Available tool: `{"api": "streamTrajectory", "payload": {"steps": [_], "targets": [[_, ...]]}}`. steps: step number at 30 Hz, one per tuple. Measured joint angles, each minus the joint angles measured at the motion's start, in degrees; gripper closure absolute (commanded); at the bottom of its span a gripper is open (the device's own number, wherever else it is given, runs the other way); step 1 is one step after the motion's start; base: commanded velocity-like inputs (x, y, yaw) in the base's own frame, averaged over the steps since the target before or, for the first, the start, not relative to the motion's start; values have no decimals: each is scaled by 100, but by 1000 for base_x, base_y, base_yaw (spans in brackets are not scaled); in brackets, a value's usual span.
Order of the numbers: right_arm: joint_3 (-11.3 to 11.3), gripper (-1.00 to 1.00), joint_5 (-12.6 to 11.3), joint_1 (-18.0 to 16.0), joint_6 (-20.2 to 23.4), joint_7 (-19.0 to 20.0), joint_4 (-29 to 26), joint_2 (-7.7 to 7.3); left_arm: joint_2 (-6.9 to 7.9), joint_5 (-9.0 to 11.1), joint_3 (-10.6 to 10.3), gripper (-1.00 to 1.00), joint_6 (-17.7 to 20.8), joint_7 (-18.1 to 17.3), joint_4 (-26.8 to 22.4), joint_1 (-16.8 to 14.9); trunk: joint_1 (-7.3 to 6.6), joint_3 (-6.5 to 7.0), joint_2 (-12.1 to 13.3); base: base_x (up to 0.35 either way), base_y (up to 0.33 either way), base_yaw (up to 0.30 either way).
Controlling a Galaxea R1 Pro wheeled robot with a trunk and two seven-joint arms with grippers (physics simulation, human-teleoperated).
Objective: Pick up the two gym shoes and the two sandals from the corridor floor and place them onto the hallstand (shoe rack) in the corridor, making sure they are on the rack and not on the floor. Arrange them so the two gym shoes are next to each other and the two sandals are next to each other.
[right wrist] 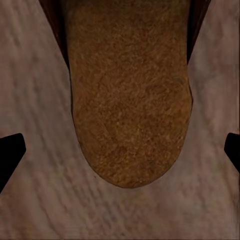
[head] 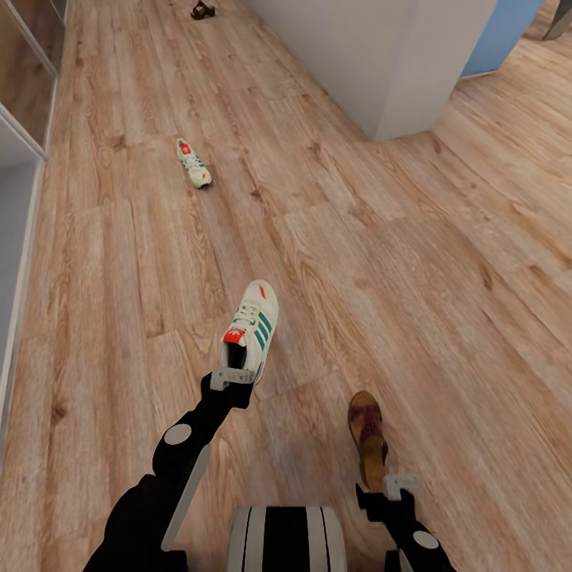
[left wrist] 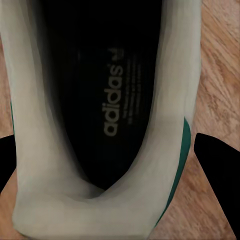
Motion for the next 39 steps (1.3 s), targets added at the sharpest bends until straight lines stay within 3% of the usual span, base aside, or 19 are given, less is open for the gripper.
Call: {"api": "streamTrajectory", "payload": {"steps": [6, 21, 28, 39], "targets": [[11, -100, 0, 0, 1, 2, -336, 4, 0, 1, 0, 100, 0, 0, 1, 0, 1, 0, 0, 17, 0, 0], [24, -100, -10, 0, 6, 2, -359, 9, 0, 0, 0, 100, 0, 0, -2, 1, 1, 0, 0, 0, 0, 0], [21, -100, -21, 0, 13, 0, -358, 9, 0, 1, 0, 100, 0, 0, -4, 1, 19, -177, -9, 0, 0, 21], [22, -100, -16, 0, 29, 1, -366, 9, 0, 1, 0, 100, 0, 0, -8, 0, 19, -232, -9, 0, 0, 28]]}}
